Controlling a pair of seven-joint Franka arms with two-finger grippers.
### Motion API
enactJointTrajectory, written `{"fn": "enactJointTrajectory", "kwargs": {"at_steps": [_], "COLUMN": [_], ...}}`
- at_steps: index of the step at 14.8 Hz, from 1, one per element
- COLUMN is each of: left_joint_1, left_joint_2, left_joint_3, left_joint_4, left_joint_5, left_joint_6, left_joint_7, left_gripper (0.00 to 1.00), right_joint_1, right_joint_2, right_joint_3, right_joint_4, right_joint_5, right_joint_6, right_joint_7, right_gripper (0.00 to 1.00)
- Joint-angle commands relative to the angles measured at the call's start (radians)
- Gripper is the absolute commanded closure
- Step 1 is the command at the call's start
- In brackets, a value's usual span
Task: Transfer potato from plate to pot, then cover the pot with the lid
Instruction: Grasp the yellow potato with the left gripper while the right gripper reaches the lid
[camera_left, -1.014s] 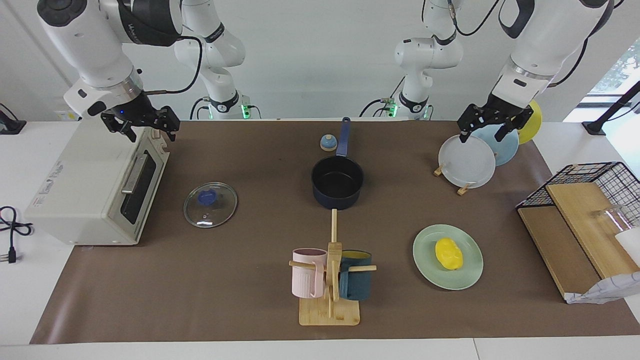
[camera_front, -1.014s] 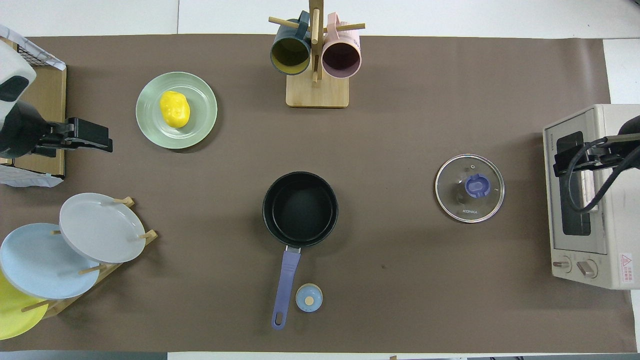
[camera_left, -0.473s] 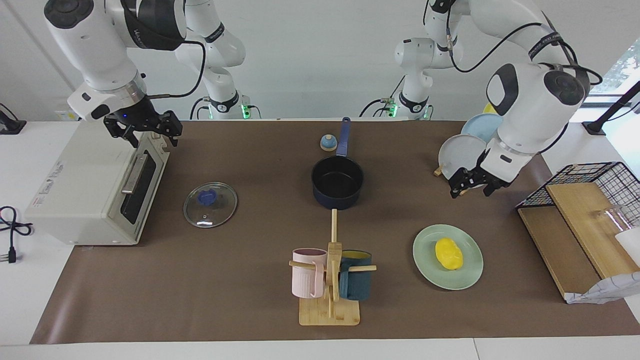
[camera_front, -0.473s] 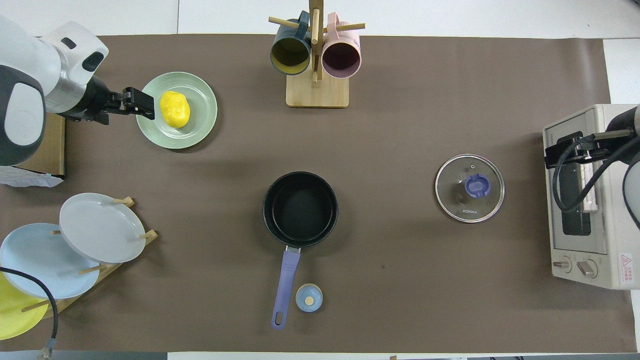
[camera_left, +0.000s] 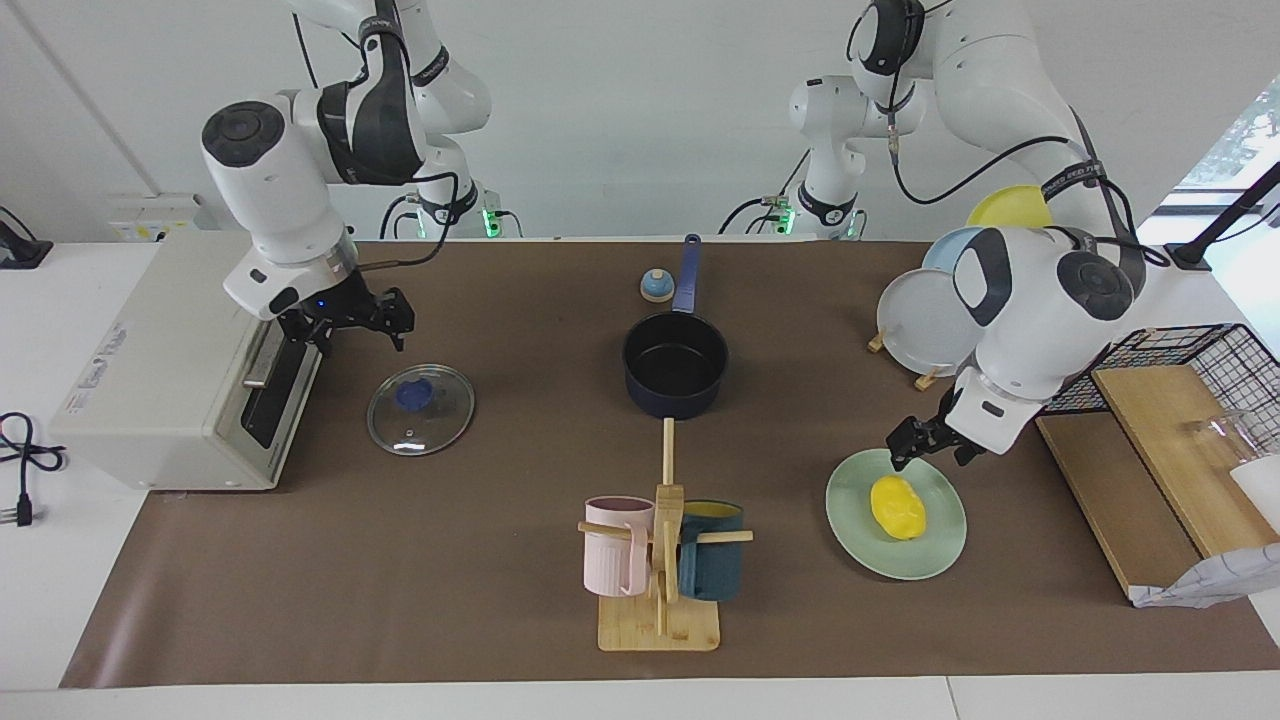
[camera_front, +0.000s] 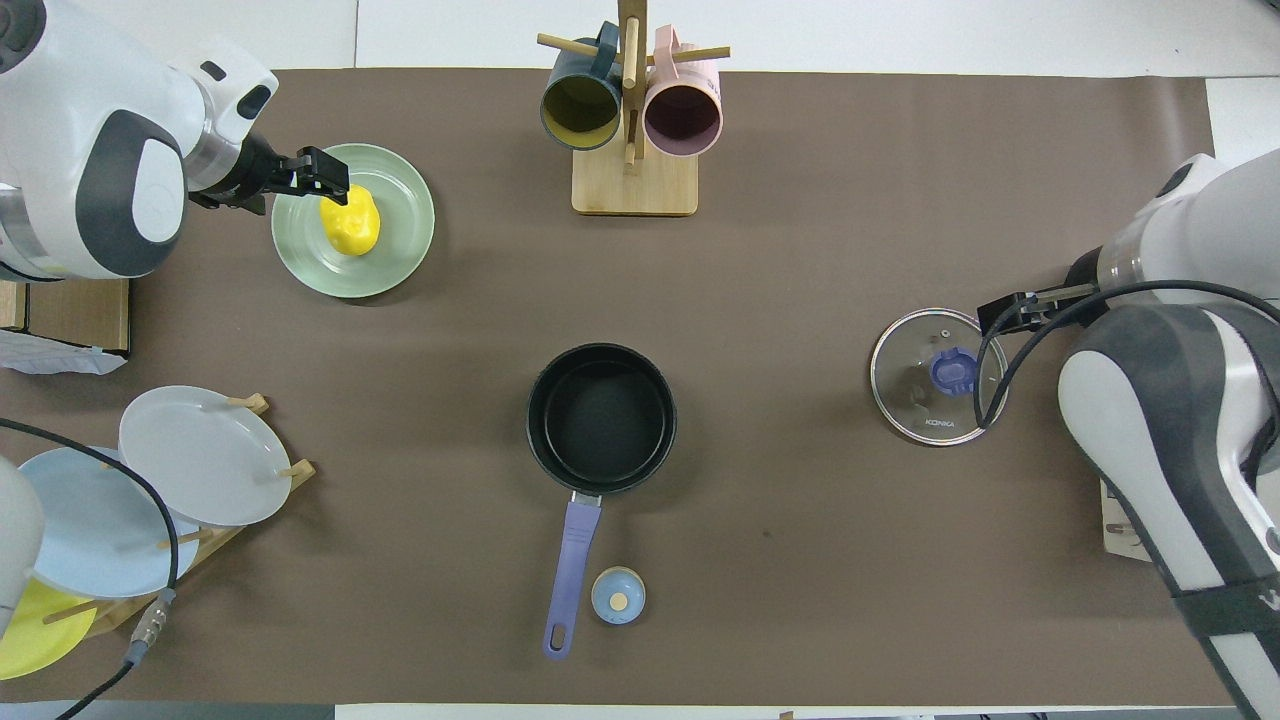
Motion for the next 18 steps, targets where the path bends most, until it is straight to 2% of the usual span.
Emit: {"fn": "enactJointTrajectory", "kwargs": {"at_steps": [1, 4, 5, 9, 16, 18], "left_joint_1": [-0.01, -0.016, -0.018, -0.022, -0.027, -0.027], "left_joint_2": [0.084, 0.12, 0.127, 0.127, 0.118, 0.114], "left_joint_3": [0.004, 0.004, 0.002, 0.002, 0.002, 0.002], "left_joint_4": [0.074, 0.074, 0.071, 0.022, -0.041, -0.061], "left_joint_5": [0.038, 0.077, 0.084, 0.109, 0.132, 0.132], "left_joint_6": [0.041, 0.081, 0.1, 0.161, 0.19, 0.218], "left_joint_7": [-0.024, -0.024, -0.023, -0.023, -0.026, -0.027], "left_gripper": [0.0, 0.0, 0.0, 0.0, 0.0, 0.0], "right_joint_1": [-0.008, -0.005, -0.005, -0.005, -0.003, -0.002], "right_joint_2": [0.024, 0.031, 0.036, 0.048, 0.059, 0.061], "right_joint_3": [0.004, 0.004, 0.004, 0.004, 0.004, 0.004], "right_joint_4": [-0.09, -0.205, -0.222, -0.247, -0.306, -0.308], "right_joint_5": [0.018, 0.02, 0.021, 0.023, 0.046, 0.046], "right_joint_6": [0.122, 0.276, 0.294, 0.307, 0.359, 0.36], "right_joint_7": [0.012, 0.01, 0.012, 0.014, 0.017, 0.015], "right_gripper": [0.0, 0.0, 0.0, 0.0, 0.0, 0.04]}}
